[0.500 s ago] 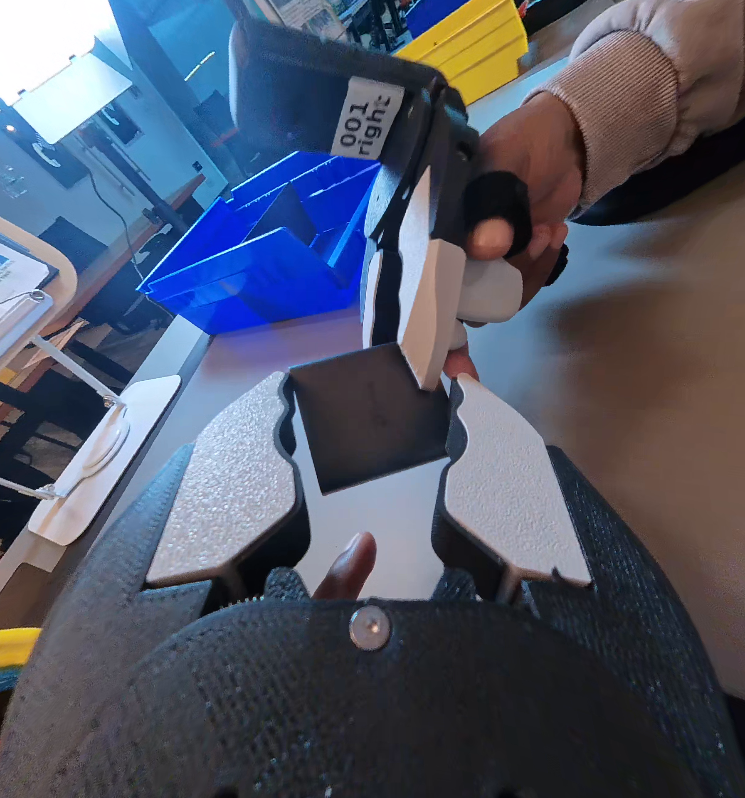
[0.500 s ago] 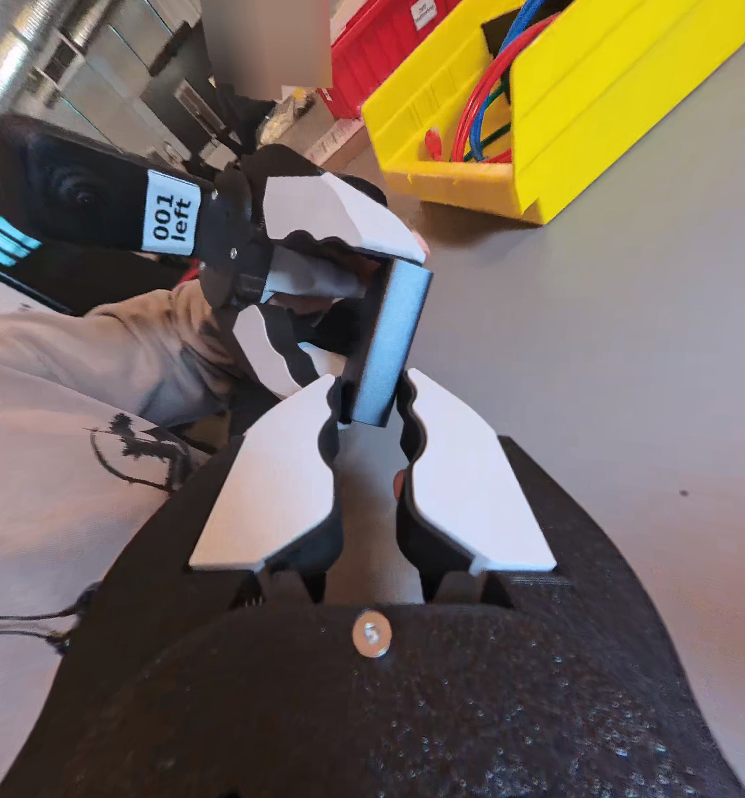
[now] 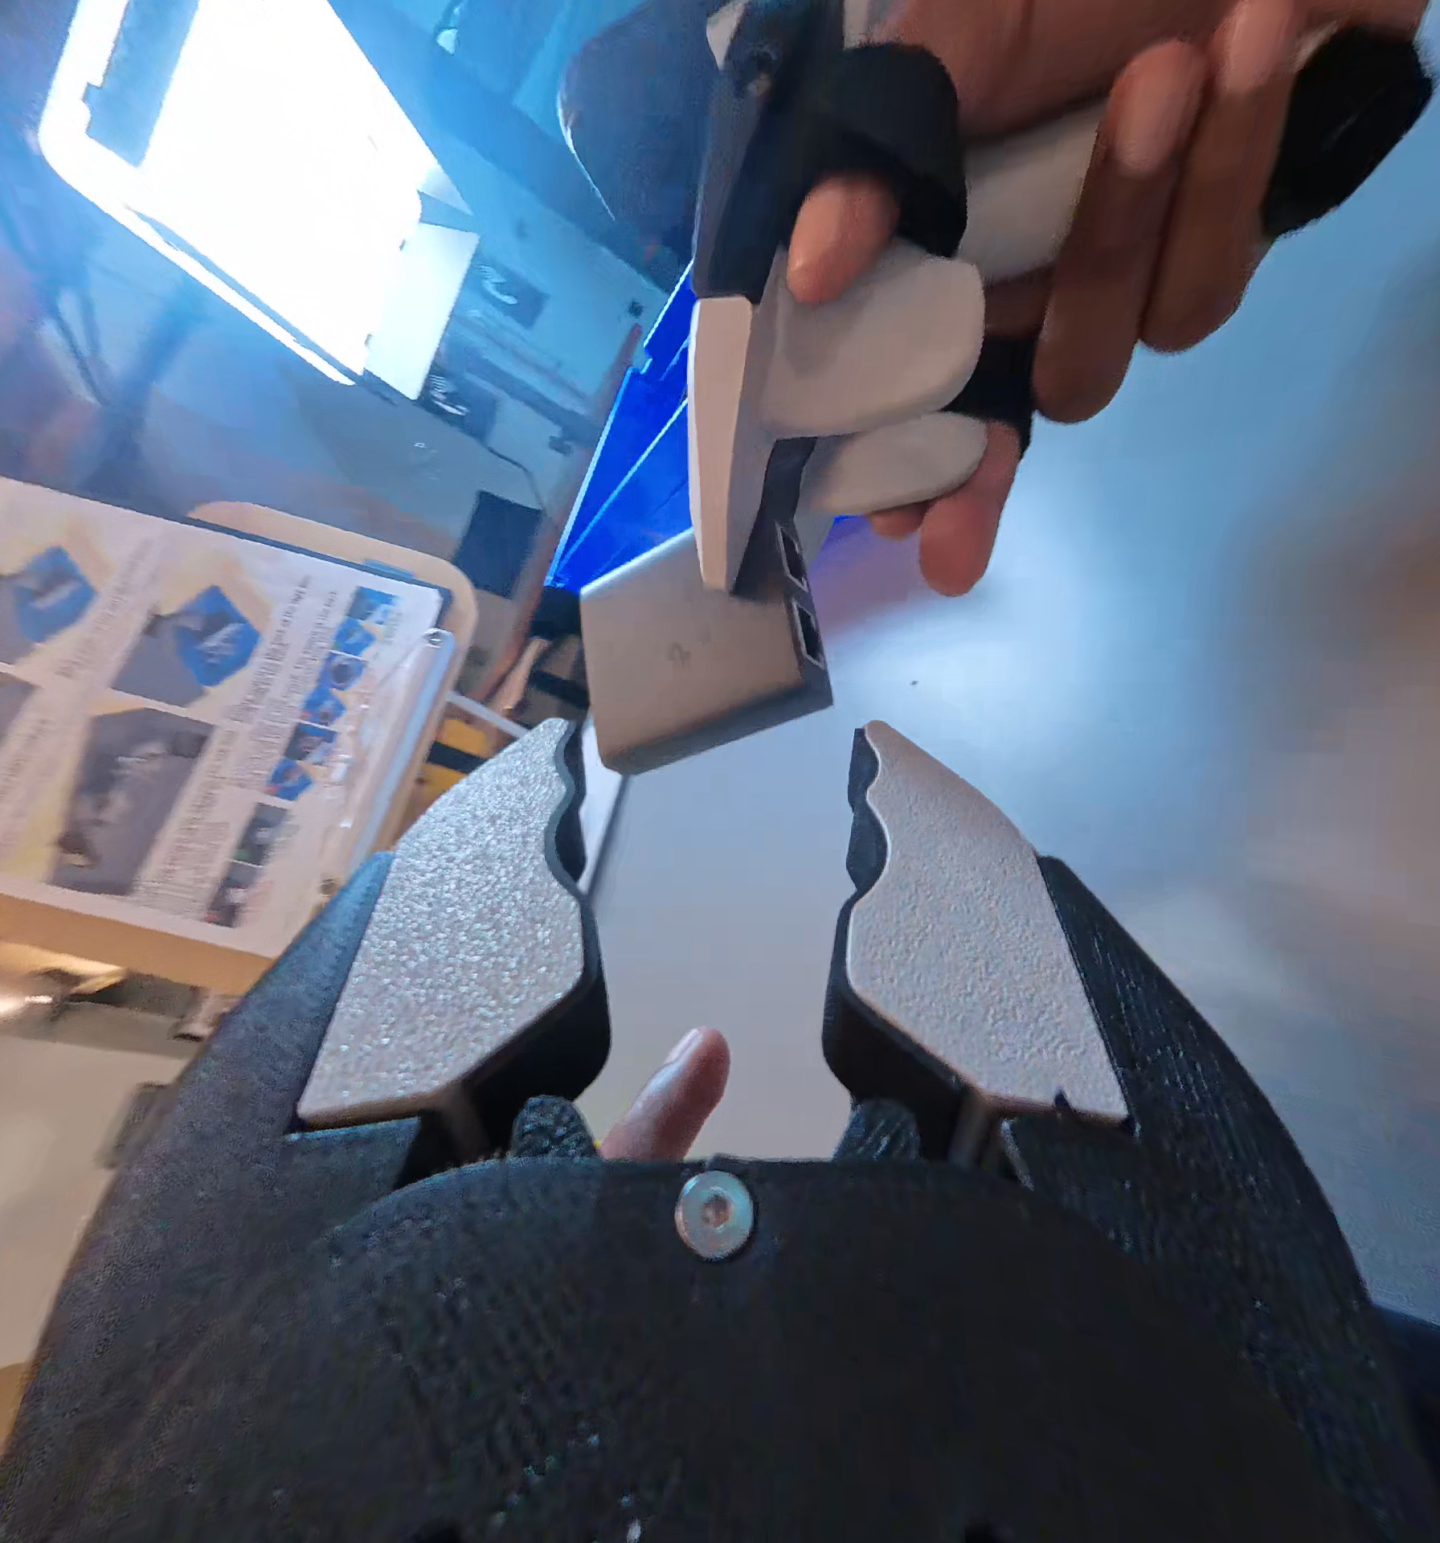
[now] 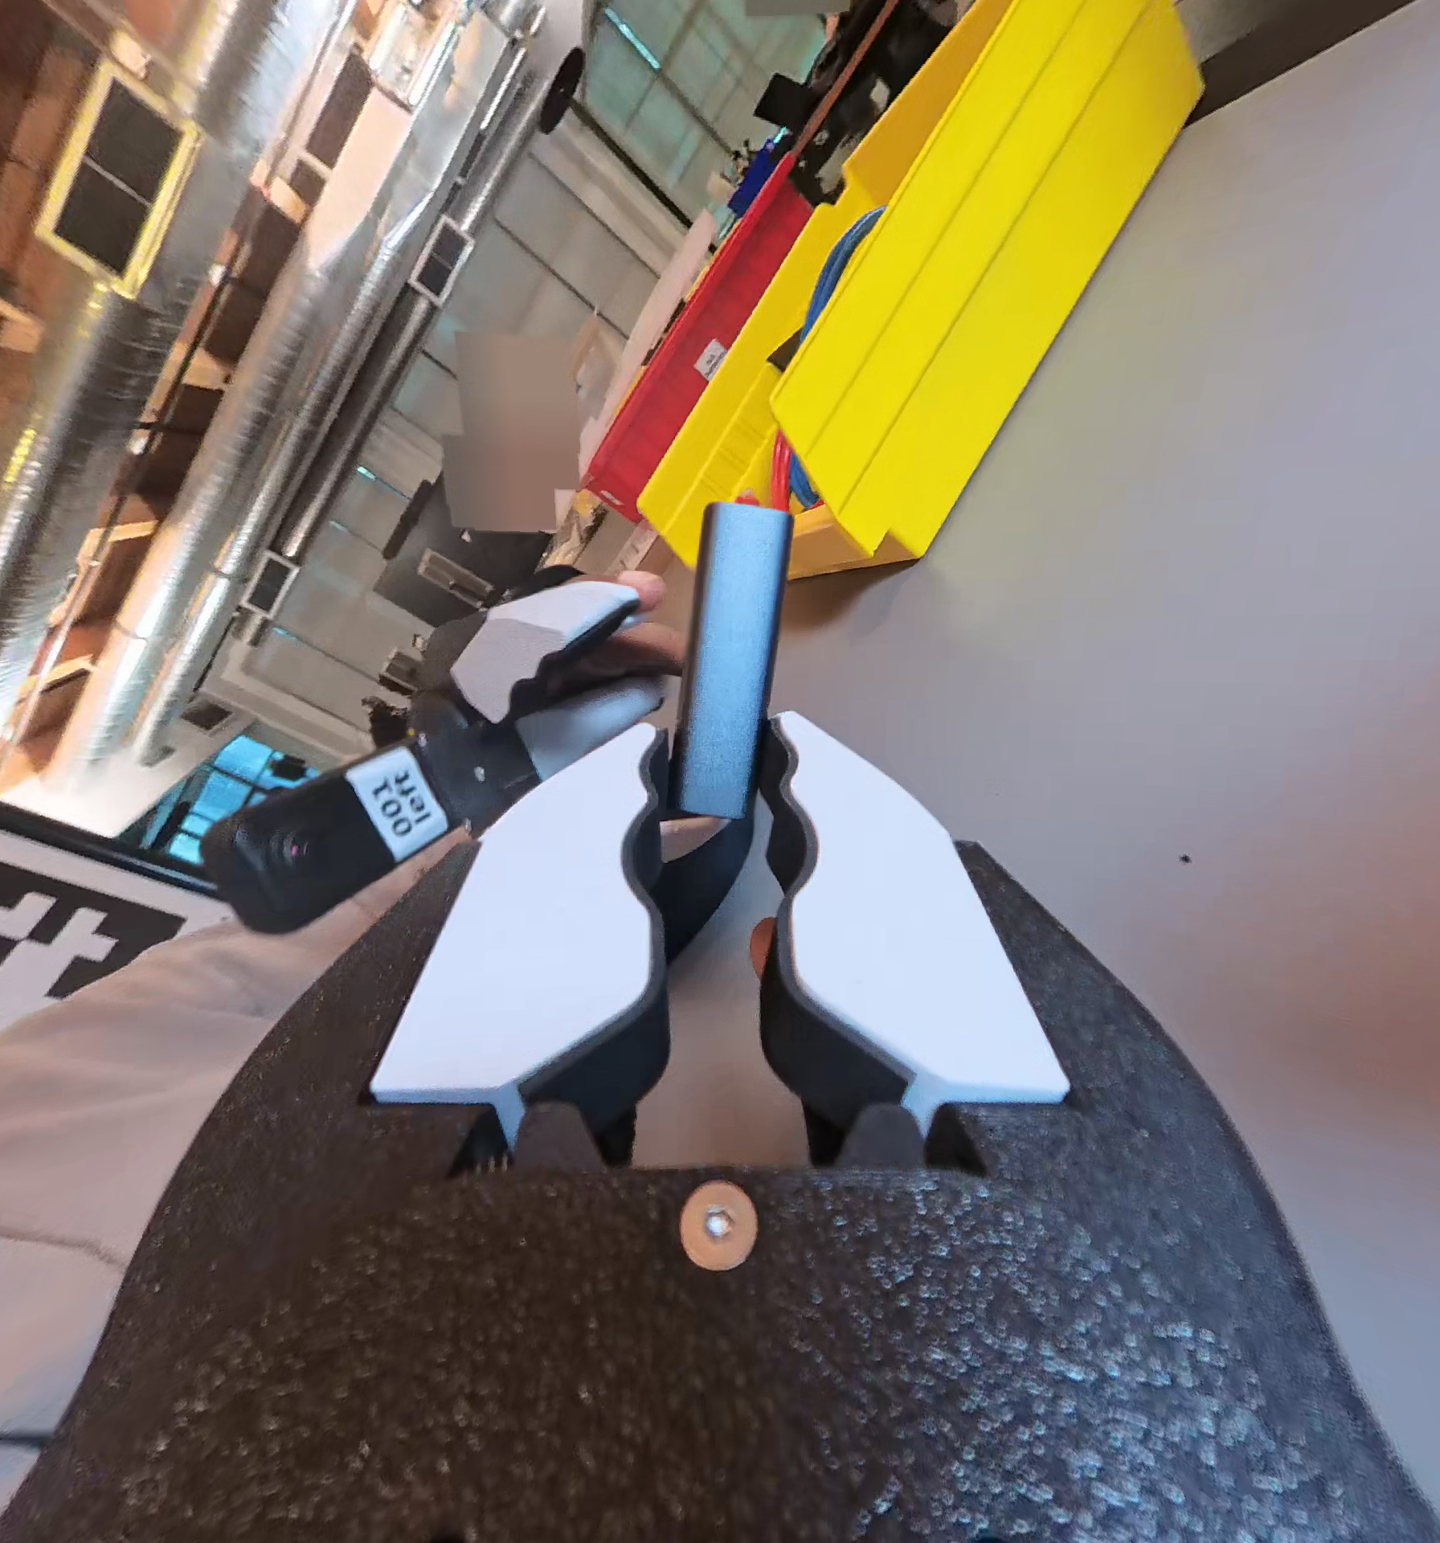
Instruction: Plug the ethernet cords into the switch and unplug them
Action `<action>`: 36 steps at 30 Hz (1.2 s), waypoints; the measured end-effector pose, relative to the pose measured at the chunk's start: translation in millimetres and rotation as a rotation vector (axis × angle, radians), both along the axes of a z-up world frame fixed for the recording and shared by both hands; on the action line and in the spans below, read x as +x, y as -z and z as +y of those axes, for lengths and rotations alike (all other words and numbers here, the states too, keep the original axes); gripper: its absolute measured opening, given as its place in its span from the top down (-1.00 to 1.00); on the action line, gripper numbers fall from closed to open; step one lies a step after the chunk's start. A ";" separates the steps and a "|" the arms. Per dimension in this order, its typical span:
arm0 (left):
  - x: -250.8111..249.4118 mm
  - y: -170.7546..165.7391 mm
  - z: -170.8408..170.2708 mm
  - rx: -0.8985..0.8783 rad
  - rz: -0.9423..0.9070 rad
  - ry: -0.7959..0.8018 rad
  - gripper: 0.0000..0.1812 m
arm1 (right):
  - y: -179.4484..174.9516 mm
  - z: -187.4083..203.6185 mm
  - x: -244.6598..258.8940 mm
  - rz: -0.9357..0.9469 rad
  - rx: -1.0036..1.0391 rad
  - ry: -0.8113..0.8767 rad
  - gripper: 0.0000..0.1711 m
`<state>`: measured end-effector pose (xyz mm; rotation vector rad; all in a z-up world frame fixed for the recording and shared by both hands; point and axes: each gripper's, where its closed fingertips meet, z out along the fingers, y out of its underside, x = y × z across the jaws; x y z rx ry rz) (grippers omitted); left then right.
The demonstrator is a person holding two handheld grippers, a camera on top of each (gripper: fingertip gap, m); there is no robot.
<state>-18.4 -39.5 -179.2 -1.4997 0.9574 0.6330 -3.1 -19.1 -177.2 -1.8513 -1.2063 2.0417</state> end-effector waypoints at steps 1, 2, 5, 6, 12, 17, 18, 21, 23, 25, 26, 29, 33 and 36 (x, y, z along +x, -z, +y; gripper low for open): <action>-0.6 0.9 1.5 0.018 0.070 -0.017 0.34 | 1.4 -2.7 -1.2 -0.008 -0.002 0.008 0.75; -0.7 3.8 2.9 0.030 0.151 -0.030 0.37 | 1.5 -7.3 -2.2 -0.012 -0.022 0.006 0.75; 2.2 2.4 4.2 0.130 0.350 -0.056 0.53 | -0.8 -24.8 -3.3 -0.020 -0.063 -0.018 0.75; 3.3 -1.7 3.4 0.157 0.369 -0.064 0.56 | -2.3 -28.1 -2.9 -0.014 -0.067 -0.018 0.75; 13.2 -30.5 -9.6 0.110 -0.135 0.077 0.78 | -32.4 -45.9 16.0 0.167 0.000 -0.241 0.63; 23.6 -55.2 -30.3 -0.044 -0.743 0.400 0.78 | -30.6 -15.8 19.9 0.329 0.743 -0.129 0.35; 26.8 -53.9 -32.8 -0.061 -0.779 0.439 0.78 | -29.5 -14.6 20.8 0.357 0.850 -0.117 0.30; 37.4 -42.8 -32.6 -0.124 -0.823 0.488 0.78 | -29.4 -41.0 27.0 0.437 0.876 -0.190 0.28; 46.6 -37.6 -34.6 -0.163 -0.823 0.526 0.78 | -23.8 -55.4 25.6 0.460 0.930 -0.205 0.40; 53.8 -32.4 -37.5 -0.204 -0.815 0.554 0.78 | -23.6 -60.0 23.9 0.514 1.012 -0.180 0.71; 53.9 -30.7 -37.4 -0.216 -0.815 0.552 0.78 | -23.1 -61.3 24.5 0.528 1.023 -0.191 0.72; 49.4 -24.5 -33.6 -0.226 -0.786 0.514 0.75 | -18.0 -58.3 23.9 0.504 1.013 -0.217 0.75; 46.4 -19.4 -32.9 -0.238 -0.737 0.497 0.71 | -10.6 -55.8 26.4 0.387 0.861 -0.306 0.75; 47.3 -19.0 -39.0 -0.216 -0.648 0.526 0.67 | -9.0 -55.9 34.6 0.296 0.622 -0.400 0.75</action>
